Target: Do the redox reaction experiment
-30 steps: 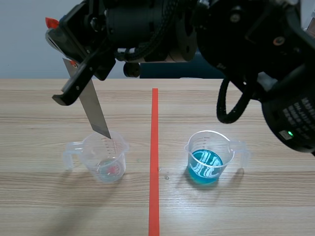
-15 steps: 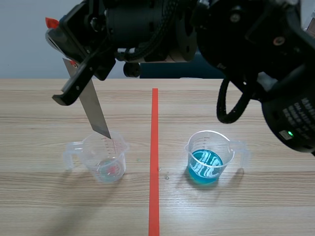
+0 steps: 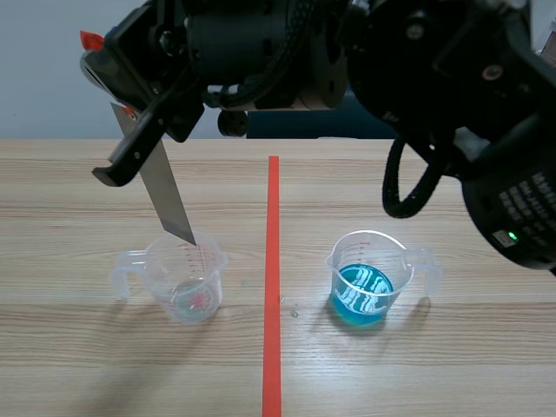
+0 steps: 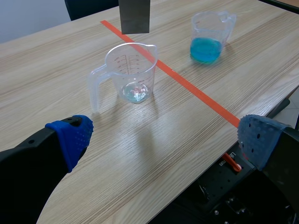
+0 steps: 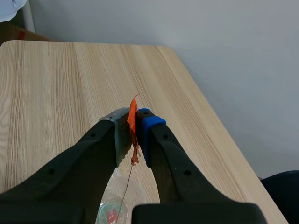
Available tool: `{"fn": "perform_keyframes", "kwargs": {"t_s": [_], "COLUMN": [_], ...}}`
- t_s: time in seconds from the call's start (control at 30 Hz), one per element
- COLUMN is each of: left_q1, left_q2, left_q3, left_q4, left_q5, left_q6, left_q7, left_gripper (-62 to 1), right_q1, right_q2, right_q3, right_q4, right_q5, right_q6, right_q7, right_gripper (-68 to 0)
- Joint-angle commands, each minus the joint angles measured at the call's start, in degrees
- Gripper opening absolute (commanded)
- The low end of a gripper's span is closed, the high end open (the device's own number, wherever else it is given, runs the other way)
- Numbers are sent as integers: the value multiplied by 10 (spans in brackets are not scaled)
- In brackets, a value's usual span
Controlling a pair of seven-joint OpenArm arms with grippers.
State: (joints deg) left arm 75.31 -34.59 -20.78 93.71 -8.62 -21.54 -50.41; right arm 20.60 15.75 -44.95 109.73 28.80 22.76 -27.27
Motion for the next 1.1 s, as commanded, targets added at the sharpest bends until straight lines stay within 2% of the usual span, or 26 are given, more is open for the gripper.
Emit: {"fn": "perform_keyframes", "kwargs": {"t_s": [0.0, 0.17, 0.27, 0.4, 0.5, 0.73, 0.97, 1.07], "left_q1": [1, 1, 1, 1, 1, -11, -12, -12], "left_q2": [6, 6, 6, 6, 6, 6, 6, 6], "left_q3": [1, 1, 1, 1, 1, 1, 1, 1], "left_q4": [5, 5, 5, 5, 5, 5, 5, 5], "left_q5": [-3, -3, -3, -3, -3, -1, -2, -2], "left_q6": [-2, -2, -2, -2, -2, -3, -3, -3], "left_q7": [-8, -8, -8, -5, -2, 12, 14, 14], "left_gripper": [14, 14, 14, 14, 14, 14, 14, 14], "right_q1": [10, 9, 6, -7, -22, -52, -78, -94], "right_q2": [1, 21, 44, 79, 105, 173, 253, 282], "right_q3": [8, 27, 44, 76, 106, 181, 238, 255], "right_q4": [4, 6, 12, 25, 34, 37, 37, 37], "right_q5": [4, 5, 25, 50, 65, 107, 155, 161], "right_q6": [-3, -2, -1, 24, 30, 73, 96, 99], "right_q7": [10, 18, 24, 30, 35, 54, 84, 97], "right_gripper": [-669, -669, -669, -669, -669, -669, -669, -669]}}
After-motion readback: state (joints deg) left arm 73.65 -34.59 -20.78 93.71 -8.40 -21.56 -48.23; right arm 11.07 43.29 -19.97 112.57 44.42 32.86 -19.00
